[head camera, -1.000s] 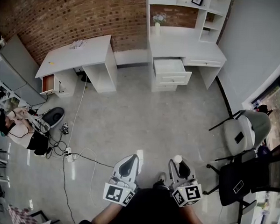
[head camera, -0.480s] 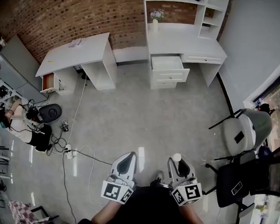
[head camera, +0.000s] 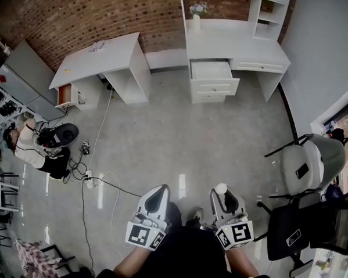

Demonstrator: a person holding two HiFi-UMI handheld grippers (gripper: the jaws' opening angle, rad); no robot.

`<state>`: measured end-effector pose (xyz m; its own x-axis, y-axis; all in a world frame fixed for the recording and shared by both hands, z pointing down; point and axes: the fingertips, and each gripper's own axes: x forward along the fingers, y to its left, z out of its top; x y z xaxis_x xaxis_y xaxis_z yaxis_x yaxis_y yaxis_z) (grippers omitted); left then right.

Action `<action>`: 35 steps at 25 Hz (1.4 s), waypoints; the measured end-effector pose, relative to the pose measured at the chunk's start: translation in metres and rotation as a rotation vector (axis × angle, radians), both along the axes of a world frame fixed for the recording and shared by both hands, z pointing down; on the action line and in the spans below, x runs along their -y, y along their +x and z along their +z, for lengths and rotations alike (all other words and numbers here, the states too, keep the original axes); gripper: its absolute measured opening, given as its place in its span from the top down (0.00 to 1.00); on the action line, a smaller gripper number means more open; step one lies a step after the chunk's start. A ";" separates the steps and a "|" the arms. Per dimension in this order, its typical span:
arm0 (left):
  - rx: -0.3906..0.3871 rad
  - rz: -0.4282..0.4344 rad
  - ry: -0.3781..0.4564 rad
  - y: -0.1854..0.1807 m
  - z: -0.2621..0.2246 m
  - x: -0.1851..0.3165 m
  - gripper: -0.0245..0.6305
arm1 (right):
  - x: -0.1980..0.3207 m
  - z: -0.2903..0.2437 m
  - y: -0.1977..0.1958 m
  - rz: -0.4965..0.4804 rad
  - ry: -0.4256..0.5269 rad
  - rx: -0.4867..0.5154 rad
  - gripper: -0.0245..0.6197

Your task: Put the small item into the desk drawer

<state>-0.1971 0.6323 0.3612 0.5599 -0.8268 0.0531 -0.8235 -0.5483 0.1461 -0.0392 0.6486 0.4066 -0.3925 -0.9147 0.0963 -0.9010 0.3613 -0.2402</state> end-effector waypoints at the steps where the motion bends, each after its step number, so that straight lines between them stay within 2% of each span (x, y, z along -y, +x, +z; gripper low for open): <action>1: 0.004 0.002 -0.004 0.004 0.001 0.004 0.93 | 0.003 0.001 0.005 0.005 -0.003 0.003 0.73; 10: -0.014 0.081 -0.025 0.040 0.020 0.077 0.93 | 0.058 0.015 0.031 0.074 -0.037 -0.001 0.73; 16: -0.029 0.138 -0.035 0.063 0.029 0.164 0.93 | 0.135 0.024 0.046 0.123 -0.064 -0.003 0.73; 27: -0.048 0.177 -0.033 0.041 0.017 0.343 0.93 | 0.305 0.005 0.025 0.171 -0.075 -0.020 0.73; 35: -0.083 0.159 -0.064 0.049 0.022 0.411 0.93 | 0.378 -0.003 0.034 0.167 -0.074 -0.034 0.73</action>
<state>-0.1484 0.2215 0.3835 0.6876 -0.7242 0.0514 -0.7111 -0.6575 0.2489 -0.0053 0.2707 0.4036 -0.2314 -0.9567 0.1767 -0.9550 0.1887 -0.2286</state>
